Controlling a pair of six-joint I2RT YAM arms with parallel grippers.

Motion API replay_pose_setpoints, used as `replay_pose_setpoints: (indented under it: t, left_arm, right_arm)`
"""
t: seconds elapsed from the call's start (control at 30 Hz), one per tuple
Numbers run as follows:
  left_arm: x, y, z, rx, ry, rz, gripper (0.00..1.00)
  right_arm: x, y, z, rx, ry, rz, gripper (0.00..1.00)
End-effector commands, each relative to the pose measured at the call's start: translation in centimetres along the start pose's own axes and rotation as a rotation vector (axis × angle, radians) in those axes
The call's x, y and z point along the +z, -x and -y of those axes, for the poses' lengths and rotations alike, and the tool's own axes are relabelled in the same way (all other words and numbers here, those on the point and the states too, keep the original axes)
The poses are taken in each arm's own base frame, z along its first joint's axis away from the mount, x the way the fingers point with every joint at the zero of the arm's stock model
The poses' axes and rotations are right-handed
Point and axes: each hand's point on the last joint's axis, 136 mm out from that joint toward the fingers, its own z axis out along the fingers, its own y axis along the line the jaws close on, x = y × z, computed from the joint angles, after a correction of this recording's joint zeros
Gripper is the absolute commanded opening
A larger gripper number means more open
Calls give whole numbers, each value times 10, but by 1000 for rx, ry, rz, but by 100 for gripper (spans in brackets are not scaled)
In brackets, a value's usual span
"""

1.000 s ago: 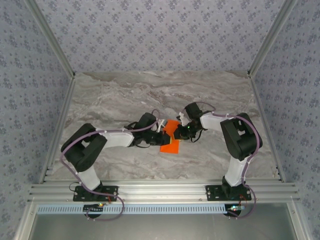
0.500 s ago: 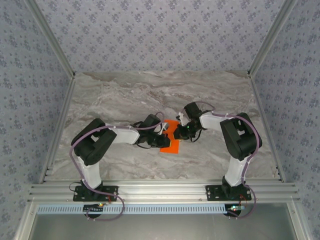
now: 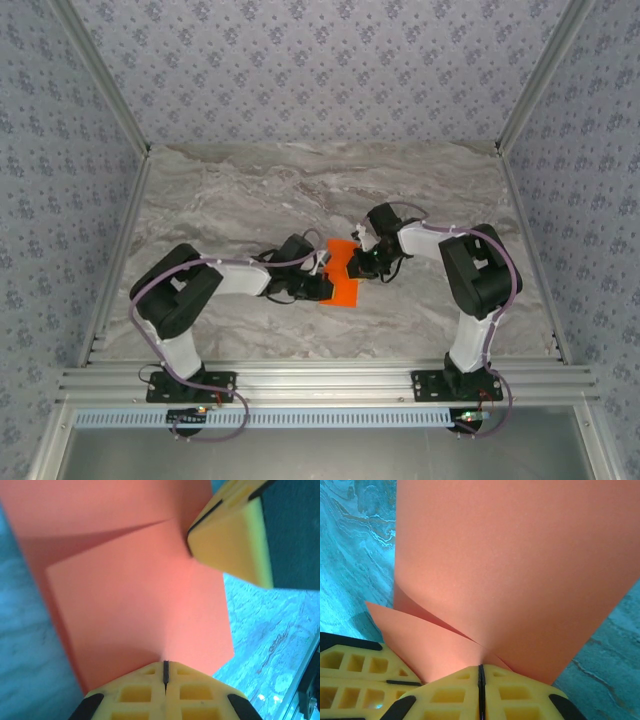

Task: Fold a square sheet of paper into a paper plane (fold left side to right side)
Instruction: Fold the triangle a second time at the center of the table.

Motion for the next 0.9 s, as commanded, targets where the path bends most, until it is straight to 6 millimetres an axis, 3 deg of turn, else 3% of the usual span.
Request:
replay_pose_setpoints:
  t: [0.0,0.23,0.5,0.73,0.87]
  left_arm:
    - [-7,-40,-28,-58,95,-98,4]
    - [-18,-57,-40,-72,137,-109,4]
    - [-37,-51,-47,-113,135,-58,3]
    - [-54,-13,10,-20,-42,46,5]
    - [-45,0,27,16,-84,38,7]
  right_arm:
    - [13,-23,43,60,-158,-85,8]
    - [12,-23,43,60,-157,-85,8]
    - [12,-22,39,51,-146,-82,8]
    - [11,-18,33,38,-137,-72,8]
    - [10,-16,31,35,-138,-69,8]
